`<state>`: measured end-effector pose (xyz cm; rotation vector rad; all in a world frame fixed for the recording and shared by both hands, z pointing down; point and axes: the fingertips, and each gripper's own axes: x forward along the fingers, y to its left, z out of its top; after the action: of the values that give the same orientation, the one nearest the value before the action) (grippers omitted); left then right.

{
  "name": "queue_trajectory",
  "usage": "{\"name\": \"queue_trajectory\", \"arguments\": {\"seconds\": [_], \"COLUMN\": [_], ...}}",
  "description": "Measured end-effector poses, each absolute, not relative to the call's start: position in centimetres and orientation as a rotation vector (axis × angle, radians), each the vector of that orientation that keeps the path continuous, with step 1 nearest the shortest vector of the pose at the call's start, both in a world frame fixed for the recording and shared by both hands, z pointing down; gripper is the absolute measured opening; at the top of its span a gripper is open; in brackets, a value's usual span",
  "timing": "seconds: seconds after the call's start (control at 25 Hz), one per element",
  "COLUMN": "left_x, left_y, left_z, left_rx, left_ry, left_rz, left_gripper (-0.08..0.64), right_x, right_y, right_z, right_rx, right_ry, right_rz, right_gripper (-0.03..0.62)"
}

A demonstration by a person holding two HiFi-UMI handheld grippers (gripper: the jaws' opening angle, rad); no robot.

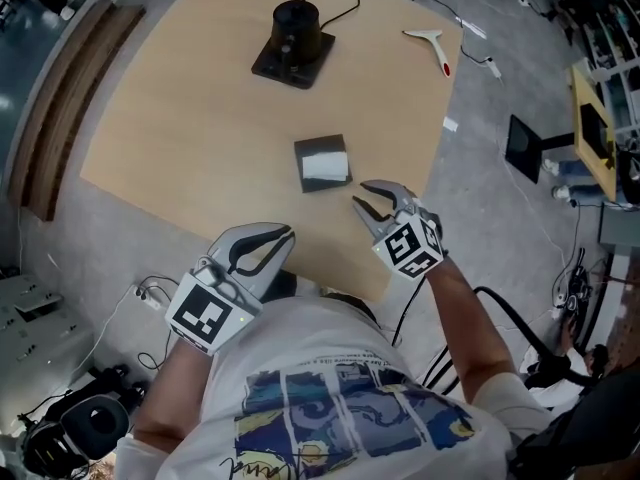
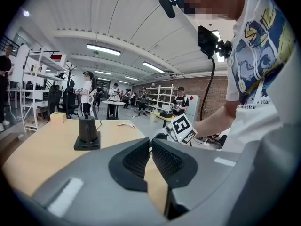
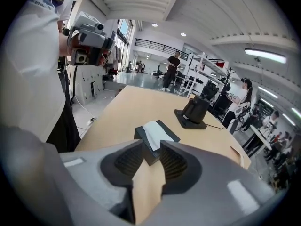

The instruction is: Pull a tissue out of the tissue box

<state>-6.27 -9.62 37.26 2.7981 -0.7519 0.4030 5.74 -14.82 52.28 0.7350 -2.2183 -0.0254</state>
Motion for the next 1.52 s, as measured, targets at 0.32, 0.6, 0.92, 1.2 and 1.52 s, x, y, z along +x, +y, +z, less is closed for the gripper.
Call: {"name": "queue_trajectory", "arguments": {"seconds": [0.32, 0.6, 0.92, 1.2, 1.52], "left_x": [-6.6, -7.4, -7.8, -7.9, -7.6], "left_y": [-10.5, -11.3, -11.4, -11.5, -11.5], "left_z": [37.9, 38.6, 39.2, 39.4, 39.5], "left_rx": [2.757, 2.736, 2.705, 2.688, 2.685], "left_ry": [-0.75, -0.768, -0.788, -0.788, -0.772], "left_rz": [0.422, 0.426, 0.436, 0.441, 0.433], "left_gripper": [0.023, 0.023, 0.023, 0.023, 0.023], "right_x": [4.5, 3.1, 3.3, 3.1, 2.7], "right_y": [-17.0, -18.4, -19.6, -19.6, -19.4], "right_z": [54.7, 56.7, 58.8, 58.8, 59.1], "right_rx": [0.608, 0.475, 0.401, 0.351, 0.353], "right_ry": [-2.172, -2.112, -2.127, -2.189, -2.274], "right_rz": [-0.128, -0.251, -0.129, 0.032, 0.213], "right_gripper": [0.145, 0.15, 0.15, 0.113, 0.054]}}
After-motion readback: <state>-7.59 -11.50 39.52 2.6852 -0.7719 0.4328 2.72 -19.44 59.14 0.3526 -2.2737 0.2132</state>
